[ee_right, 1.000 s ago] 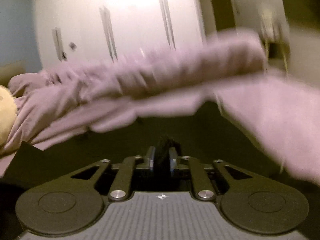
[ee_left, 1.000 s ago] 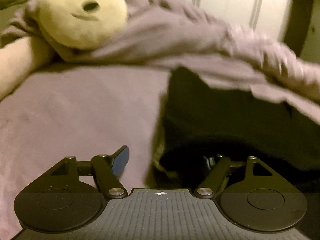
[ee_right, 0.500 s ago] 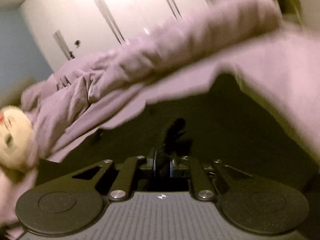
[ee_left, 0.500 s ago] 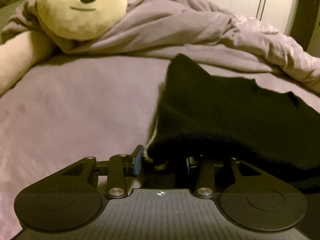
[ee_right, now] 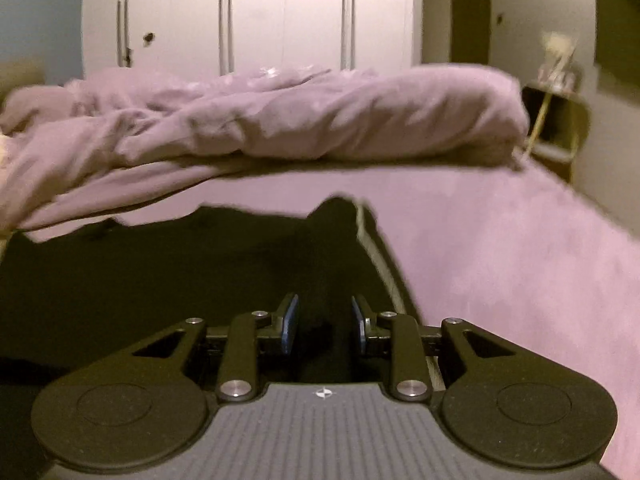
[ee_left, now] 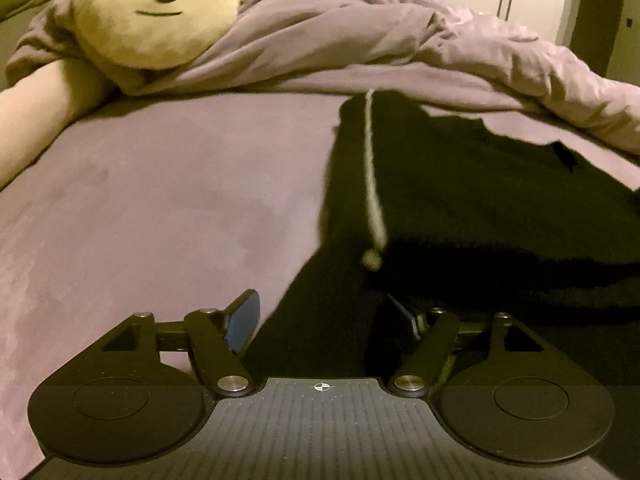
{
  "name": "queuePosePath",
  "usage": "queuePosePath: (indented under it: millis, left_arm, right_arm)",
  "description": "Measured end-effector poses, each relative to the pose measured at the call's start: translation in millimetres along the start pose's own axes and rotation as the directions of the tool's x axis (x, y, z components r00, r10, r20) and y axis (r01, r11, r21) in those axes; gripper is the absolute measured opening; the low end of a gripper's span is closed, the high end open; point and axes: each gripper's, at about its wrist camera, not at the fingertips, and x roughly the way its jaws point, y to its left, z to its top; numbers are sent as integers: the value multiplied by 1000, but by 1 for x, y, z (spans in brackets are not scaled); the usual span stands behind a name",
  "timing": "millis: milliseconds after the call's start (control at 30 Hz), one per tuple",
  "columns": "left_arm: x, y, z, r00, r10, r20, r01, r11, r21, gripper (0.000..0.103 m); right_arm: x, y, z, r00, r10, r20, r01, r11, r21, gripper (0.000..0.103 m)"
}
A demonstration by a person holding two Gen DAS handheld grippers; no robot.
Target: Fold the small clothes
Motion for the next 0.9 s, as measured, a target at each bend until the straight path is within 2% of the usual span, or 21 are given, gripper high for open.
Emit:
queuePosePath:
  millis: [33,67,133,200,267,333,400,433,500,567,633,667,700,767,900]
  left_arm:
    - [-5,3,-6,1000,3,-5,-3,1000,-11,78]
    - [-8,6,-11,1000,6,-16,-6,1000,-31,84]
    - [-9,12,-21,998,5,-62,-10,997,-71,89]
    - [-12,14,-29,997,-16,-70,11,998,-69,95]
    - [-19,16,-33,996,-24,-89,19,998,-60,94]
    - [-34,19,-38,995,-36,-94,30,997,-66,86]
    - [-49,23,-47,996,-31,-88,27,998,-55,63]
    - [-56,25,-54,996,-23,-86,19,999,-46,59]
    - [-70,30,-68,996,-16,-91,11,999,-49,40]
    - [-88,36,-85,996,-19,-82,13,997,-70,38]
    - [-104,38,-100,997,8,-71,-12,998,-58,46]
    - [-111,40,-109,997,36,-68,-39,998,-51,66]
    - [-117,43,-117,996,59,-70,-62,997,-56,82]
    - [-127,51,-130,995,67,-76,-74,993,-91,85]
    - [-140,69,-149,992,30,-123,-54,979,-198,89]
  right_arm:
    - [-8,-2,-8,1000,20,-17,-20,1000,-10,27]
    - [-14,-2,-17,999,28,-31,-28,999,-24,28]
    - [-19,-5,-37,994,28,-104,-37,996,-81,29]
    - [-23,-13,-49,992,-5,-130,-6,996,-85,31]
    - [-39,-31,-57,985,-79,-155,75,997,-32,31]
    - [-67,-48,-65,987,-70,-145,75,996,36,31]
    - [-95,-62,-78,986,-70,-153,79,996,51,31]
    - [-107,-66,-86,985,-77,-157,84,996,40,31]
    - [-130,-72,-100,983,-77,-168,83,996,27,32]
    - [-158,-78,-114,982,-66,-179,74,997,35,34]
    - [-179,-82,-127,981,-61,-184,73,996,60,35]
    - [-190,-84,-132,982,-57,-181,71,995,73,36]
    - [-200,-88,-140,983,-57,-173,71,994,81,37]
    - [-216,-92,-151,982,-56,-178,76,992,105,37]
    - [-236,-101,-161,983,-69,-172,92,987,130,38]
